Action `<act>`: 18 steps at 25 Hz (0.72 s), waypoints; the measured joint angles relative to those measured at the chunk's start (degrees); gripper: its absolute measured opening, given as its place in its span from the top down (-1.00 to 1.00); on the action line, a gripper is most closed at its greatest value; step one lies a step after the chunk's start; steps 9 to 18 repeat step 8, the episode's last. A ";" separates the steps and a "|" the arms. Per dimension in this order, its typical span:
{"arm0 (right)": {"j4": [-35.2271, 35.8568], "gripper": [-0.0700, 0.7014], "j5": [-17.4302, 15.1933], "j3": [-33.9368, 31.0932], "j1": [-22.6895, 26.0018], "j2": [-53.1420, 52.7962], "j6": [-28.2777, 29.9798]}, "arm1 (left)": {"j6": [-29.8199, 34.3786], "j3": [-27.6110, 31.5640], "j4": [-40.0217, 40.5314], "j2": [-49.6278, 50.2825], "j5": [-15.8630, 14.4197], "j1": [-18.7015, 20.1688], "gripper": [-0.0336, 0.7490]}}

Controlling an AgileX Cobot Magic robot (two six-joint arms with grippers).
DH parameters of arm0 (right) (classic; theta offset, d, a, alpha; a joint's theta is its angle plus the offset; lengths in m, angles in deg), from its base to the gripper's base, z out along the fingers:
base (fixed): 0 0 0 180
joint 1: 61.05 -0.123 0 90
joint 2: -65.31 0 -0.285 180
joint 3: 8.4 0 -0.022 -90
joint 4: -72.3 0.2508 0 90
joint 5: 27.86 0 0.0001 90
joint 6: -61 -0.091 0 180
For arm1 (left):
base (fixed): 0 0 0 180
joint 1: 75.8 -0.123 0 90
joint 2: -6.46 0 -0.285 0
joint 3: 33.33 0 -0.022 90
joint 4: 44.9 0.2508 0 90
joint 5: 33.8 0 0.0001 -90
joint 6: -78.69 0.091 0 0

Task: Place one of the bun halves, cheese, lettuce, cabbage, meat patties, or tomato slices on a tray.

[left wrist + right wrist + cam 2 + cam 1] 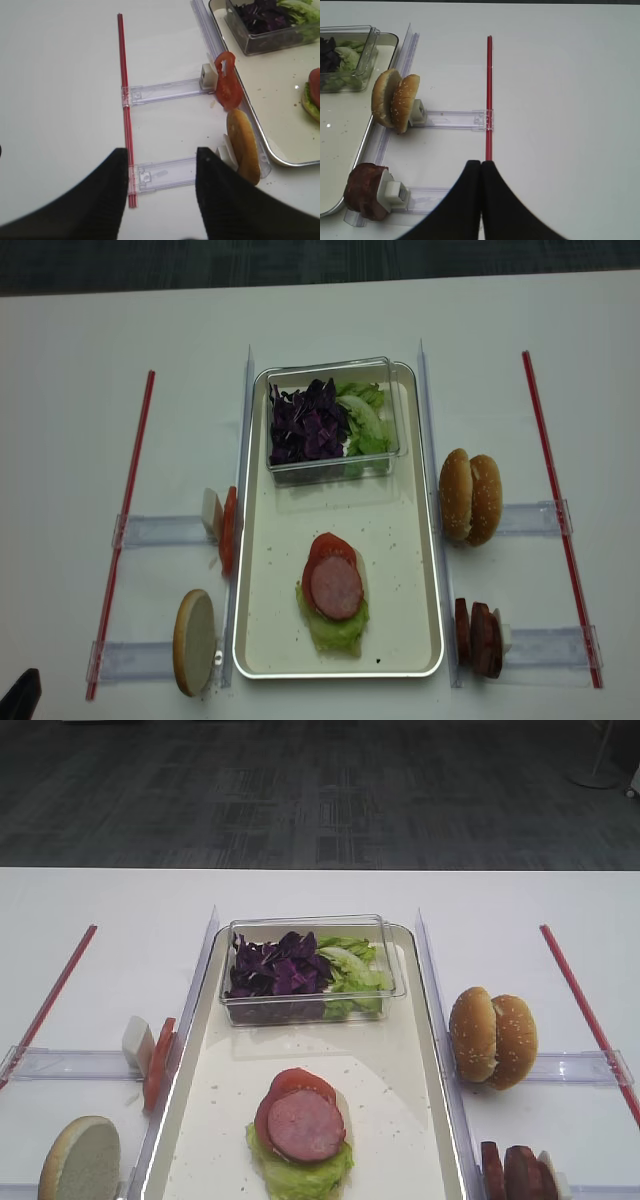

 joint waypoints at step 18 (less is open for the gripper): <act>0.00 0.72 0.00 0.00 0.00 0.00 0.00 | 0.00 0.00 0.00 0.00 0.00 0.00 0.16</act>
